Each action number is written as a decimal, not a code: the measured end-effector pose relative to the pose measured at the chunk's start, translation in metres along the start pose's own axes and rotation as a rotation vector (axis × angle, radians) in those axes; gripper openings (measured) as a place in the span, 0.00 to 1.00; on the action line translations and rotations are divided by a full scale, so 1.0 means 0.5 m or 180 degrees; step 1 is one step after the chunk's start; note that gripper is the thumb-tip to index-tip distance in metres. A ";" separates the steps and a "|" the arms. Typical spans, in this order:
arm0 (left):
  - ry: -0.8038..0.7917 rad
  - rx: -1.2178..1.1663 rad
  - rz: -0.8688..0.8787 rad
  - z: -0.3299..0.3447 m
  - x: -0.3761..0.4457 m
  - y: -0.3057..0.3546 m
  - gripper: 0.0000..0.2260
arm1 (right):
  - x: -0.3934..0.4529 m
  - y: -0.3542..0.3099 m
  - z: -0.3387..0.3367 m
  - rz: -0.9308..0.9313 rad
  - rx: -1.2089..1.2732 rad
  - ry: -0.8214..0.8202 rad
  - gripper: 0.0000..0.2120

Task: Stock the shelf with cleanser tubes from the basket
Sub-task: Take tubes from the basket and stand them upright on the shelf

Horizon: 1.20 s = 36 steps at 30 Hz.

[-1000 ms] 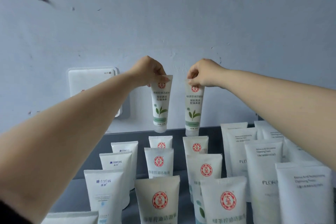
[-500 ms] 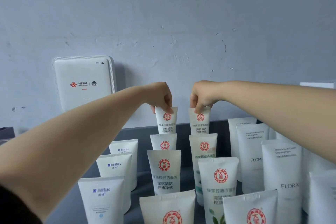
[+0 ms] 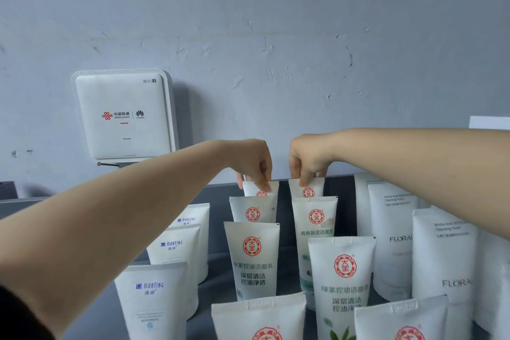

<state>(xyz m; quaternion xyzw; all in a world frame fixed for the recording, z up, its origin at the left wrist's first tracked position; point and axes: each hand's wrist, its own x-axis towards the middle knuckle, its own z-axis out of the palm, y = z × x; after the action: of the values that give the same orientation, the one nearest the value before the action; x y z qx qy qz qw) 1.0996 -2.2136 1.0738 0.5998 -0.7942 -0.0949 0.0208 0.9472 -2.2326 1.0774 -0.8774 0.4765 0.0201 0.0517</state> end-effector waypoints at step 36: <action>0.1397 0.0431 -0.0174 -0.082 -0.261 0.020 0.07 | -0.205 -0.092 -0.078 -0.0439 0.0418 0.1504 0.03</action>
<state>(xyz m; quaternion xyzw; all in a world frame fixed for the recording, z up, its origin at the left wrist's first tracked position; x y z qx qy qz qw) 1.1328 -2.0912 1.1261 0.6274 -0.7587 0.0909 0.1502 0.9291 -2.1266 1.1283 -0.8830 0.4146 -0.2200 -0.0030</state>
